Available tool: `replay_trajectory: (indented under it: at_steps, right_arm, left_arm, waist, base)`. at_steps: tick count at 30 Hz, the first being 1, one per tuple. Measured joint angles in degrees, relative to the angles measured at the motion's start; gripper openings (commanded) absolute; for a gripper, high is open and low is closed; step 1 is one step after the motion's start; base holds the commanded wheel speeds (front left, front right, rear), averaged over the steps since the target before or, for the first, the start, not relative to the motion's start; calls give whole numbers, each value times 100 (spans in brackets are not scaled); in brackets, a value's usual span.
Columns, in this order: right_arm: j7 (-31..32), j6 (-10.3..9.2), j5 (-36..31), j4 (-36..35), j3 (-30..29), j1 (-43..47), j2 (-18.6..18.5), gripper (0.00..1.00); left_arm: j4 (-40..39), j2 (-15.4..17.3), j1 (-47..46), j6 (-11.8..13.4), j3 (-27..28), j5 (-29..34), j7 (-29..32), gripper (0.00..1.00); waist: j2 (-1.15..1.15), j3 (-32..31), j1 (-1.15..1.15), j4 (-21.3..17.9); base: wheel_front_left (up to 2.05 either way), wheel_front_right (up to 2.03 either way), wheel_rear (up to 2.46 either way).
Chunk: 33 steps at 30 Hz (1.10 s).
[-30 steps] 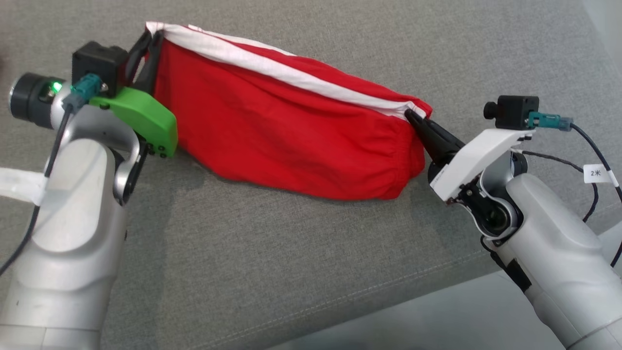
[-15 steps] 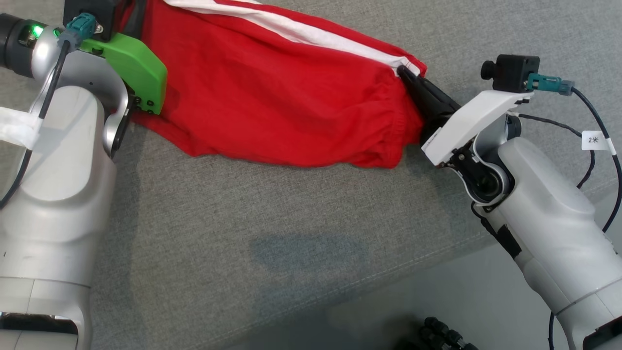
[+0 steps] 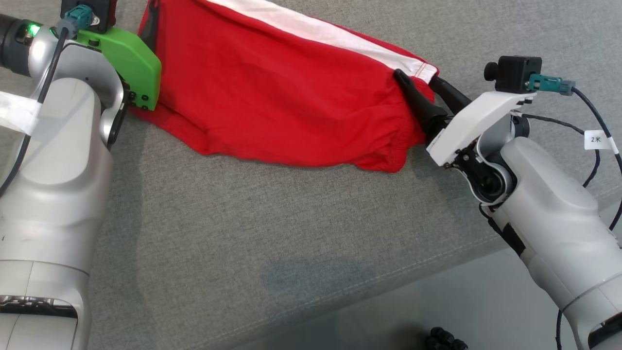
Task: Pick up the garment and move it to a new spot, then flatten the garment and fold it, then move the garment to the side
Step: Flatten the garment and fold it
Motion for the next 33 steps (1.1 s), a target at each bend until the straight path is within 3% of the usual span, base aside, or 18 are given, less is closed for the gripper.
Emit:
replay_trajectory:
  at_steps: [10, 22, 33]
  right_arm:
    - [0, -9, 111, 222, 102, 95, -386, 100]
    - [-62, -9, 312, 194, 238, 247, -422, 100]
    - [-352, -9, 354, 103, 255, 591, -655, 100]
  left_arm:
    - [446, -254, -13, -48, -30, -113, -59, 100]
    - [806, -441, 226, -99, -174, -428, -133, 100]
    - [1013, -569, 582, -101, -296, -702, -185, 100]
  waist:
    - [0, -359, 0, 115]
    - [0, -690, 0, 304]
    - [0, -833, 0, 233]
  base:
    - [0, 0, 0]
    - [0, 0, 0]
    - [0, 0, 0]
